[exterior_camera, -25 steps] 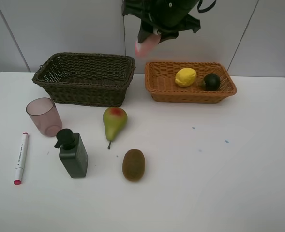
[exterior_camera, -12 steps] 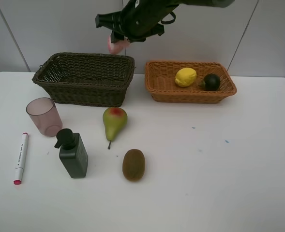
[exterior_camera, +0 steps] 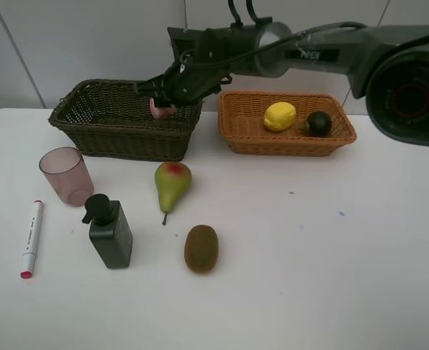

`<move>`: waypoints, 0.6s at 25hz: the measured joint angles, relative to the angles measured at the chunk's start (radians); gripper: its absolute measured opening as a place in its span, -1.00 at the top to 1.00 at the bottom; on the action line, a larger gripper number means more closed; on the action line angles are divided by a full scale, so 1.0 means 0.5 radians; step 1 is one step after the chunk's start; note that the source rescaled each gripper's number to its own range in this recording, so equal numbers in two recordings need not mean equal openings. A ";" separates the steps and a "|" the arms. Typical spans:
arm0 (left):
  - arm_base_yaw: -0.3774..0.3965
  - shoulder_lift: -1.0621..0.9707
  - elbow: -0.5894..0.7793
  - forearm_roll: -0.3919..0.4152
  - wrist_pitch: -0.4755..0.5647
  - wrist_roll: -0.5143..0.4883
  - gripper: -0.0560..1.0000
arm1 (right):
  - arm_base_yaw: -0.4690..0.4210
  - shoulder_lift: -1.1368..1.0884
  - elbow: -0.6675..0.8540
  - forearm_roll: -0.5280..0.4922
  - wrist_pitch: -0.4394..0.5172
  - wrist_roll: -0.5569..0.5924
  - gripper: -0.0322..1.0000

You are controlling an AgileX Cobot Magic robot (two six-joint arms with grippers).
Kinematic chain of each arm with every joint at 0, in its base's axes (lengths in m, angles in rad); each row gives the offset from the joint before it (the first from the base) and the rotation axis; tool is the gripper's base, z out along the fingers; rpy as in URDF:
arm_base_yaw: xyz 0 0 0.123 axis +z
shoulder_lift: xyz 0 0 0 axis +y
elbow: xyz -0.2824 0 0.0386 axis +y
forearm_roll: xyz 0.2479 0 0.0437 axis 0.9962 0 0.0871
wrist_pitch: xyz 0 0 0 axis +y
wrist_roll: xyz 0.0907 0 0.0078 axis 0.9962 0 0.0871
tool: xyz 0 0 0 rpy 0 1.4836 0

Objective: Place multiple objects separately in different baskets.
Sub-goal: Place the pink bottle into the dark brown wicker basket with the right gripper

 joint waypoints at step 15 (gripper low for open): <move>0.000 0.000 0.000 0.000 0.000 0.000 -0.79 | 0.019 0.072 -0.009 0.007 -0.070 -0.007 0.93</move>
